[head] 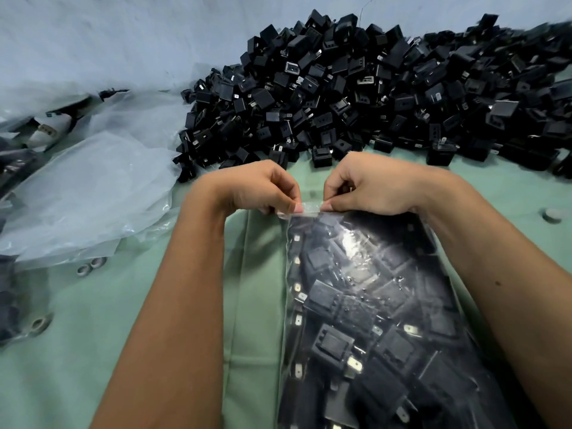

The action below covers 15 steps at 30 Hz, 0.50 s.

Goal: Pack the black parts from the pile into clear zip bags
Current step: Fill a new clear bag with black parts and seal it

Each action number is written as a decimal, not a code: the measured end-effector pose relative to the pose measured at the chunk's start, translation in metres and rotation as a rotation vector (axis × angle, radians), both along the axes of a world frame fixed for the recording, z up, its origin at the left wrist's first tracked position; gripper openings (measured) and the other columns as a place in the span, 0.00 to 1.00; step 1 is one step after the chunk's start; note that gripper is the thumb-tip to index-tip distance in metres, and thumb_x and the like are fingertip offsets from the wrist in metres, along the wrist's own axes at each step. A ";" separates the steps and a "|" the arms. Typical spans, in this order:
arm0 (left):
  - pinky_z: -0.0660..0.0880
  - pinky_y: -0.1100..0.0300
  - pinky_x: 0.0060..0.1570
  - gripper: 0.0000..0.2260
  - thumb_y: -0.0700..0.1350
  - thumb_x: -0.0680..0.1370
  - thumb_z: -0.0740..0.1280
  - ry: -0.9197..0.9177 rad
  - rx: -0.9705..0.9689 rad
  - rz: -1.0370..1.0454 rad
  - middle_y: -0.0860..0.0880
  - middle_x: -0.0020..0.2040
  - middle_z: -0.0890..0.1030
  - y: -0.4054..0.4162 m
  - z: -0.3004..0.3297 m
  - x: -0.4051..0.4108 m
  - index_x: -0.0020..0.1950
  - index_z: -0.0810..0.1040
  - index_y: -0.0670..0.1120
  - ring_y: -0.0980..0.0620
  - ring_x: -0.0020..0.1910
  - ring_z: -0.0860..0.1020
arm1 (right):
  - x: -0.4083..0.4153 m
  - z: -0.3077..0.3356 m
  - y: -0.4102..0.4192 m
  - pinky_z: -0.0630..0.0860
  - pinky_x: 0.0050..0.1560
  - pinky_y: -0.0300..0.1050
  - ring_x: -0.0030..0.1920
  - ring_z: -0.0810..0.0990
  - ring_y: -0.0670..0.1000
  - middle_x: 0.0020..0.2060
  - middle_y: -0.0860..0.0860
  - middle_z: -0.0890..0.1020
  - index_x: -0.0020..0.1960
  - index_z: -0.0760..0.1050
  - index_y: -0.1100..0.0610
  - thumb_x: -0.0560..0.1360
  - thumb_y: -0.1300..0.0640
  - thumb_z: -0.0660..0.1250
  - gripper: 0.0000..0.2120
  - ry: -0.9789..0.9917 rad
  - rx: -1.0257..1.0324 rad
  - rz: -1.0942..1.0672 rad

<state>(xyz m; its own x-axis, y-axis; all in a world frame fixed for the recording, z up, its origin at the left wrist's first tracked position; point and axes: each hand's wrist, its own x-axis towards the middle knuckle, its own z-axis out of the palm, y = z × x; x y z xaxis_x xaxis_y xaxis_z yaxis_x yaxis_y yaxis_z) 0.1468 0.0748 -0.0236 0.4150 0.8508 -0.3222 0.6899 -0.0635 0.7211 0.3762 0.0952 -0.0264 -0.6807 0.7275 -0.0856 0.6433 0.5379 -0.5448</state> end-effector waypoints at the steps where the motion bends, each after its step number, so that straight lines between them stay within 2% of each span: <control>1: 0.70 0.59 0.42 0.02 0.38 0.77 0.73 -0.009 0.014 0.008 0.49 0.34 0.79 0.000 0.000 0.004 0.44 0.85 0.42 0.56 0.36 0.74 | -0.001 0.000 -0.001 0.68 0.30 0.27 0.29 0.77 0.37 0.27 0.39 0.81 0.34 0.81 0.46 0.79 0.51 0.73 0.14 -0.008 0.024 0.005; 6: 0.72 0.68 0.36 0.05 0.36 0.78 0.72 -0.108 0.042 -0.025 0.54 0.31 0.79 0.001 -0.002 0.010 0.42 0.84 0.42 0.60 0.31 0.75 | -0.002 -0.004 -0.003 0.71 0.30 0.31 0.28 0.76 0.39 0.28 0.43 0.82 0.35 0.83 0.47 0.77 0.48 0.75 0.12 0.096 0.028 -0.030; 9: 0.71 0.69 0.34 0.06 0.36 0.79 0.71 -0.124 0.023 -0.041 0.55 0.30 0.79 -0.002 -0.003 0.004 0.43 0.83 0.41 0.62 0.30 0.74 | 0.012 0.001 0.001 0.79 0.40 0.42 0.34 0.82 0.42 0.33 0.44 0.86 0.39 0.86 0.48 0.77 0.48 0.75 0.09 0.067 -0.048 -0.051; 11: 0.72 0.70 0.35 0.06 0.36 0.79 0.70 -0.126 0.012 -0.033 0.56 0.30 0.79 -0.002 -0.004 0.004 0.43 0.83 0.41 0.62 0.30 0.75 | 0.022 0.004 0.003 0.80 0.44 0.47 0.37 0.83 0.46 0.35 0.47 0.87 0.40 0.86 0.48 0.76 0.49 0.75 0.07 0.073 -0.095 -0.052; 13: 0.72 0.69 0.36 0.05 0.36 0.79 0.71 -0.101 0.035 -0.014 0.55 0.31 0.80 -0.001 -0.003 0.008 0.43 0.83 0.41 0.62 0.31 0.75 | 0.027 0.004 0.004 0.80 0.43 0.49 0.35 0.83 0.47 0.34 0.50 0.86 0.40 0.86 0.49 0.76 0.51 0.76 0.07 0.088 -0.105 -0.052; 15: 0.72 0.66 0.38 0.02 0.38 0.78 0.74 -0.096 0.052 0.014 0.52 0.34 0.82 0.001 -0.002 0.016 0.46 0.84 0.41 0.59 0.33 0.76 | 0.026 0.003 0.004 0.78 0.36 0.44 0.31 0.79 0.44 0.32 0.49 0.85 0.39 0.85 0.52 0.77 0.52 0.75 0.09 0.094 -0.076 -0.059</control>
